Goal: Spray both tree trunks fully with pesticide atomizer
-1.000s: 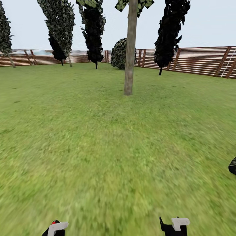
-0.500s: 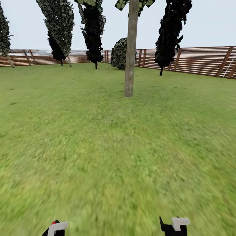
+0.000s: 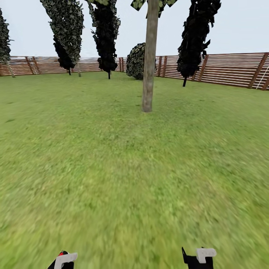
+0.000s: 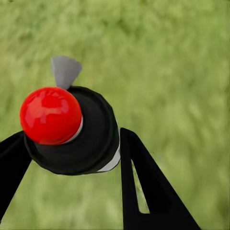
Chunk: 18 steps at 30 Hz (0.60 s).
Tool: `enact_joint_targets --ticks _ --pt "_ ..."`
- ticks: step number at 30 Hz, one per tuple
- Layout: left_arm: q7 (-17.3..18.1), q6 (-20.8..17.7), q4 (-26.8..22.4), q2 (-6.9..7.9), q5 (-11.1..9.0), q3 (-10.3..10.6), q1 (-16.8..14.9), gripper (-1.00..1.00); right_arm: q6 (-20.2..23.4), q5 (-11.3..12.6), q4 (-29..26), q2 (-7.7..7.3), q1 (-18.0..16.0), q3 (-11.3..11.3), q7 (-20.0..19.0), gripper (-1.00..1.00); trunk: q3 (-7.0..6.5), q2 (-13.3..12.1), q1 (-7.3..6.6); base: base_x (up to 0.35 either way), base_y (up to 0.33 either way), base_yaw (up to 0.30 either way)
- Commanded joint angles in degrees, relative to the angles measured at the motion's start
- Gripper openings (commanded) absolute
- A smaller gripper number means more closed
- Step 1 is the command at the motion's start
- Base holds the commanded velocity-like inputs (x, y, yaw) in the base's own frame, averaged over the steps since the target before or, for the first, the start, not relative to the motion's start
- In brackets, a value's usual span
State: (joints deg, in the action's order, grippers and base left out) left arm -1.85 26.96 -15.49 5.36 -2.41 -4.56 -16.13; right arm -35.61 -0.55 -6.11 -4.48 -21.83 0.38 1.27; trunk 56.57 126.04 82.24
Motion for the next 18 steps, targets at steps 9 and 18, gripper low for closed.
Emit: enact_joint_targets --ticks 9,18 --pt "0.0 0.2 0.03 0.01 -0.23 -0.01 -0.01 -1.0 -0.16 -0.07 0.04 0.0 -0.03 0.06 0.13 1.0 0.05 0.02 0.03 0.339 0.0 0.0" --pt "0.0 0.2 0.03 0.0 -0.23 -0.01 -0.04 -1.0 -0.16 -0.07 0.04 0.0 -0.05 0.06 0.13 1.0 0.05 0.02 0.03 0.339 0.0 0.0"
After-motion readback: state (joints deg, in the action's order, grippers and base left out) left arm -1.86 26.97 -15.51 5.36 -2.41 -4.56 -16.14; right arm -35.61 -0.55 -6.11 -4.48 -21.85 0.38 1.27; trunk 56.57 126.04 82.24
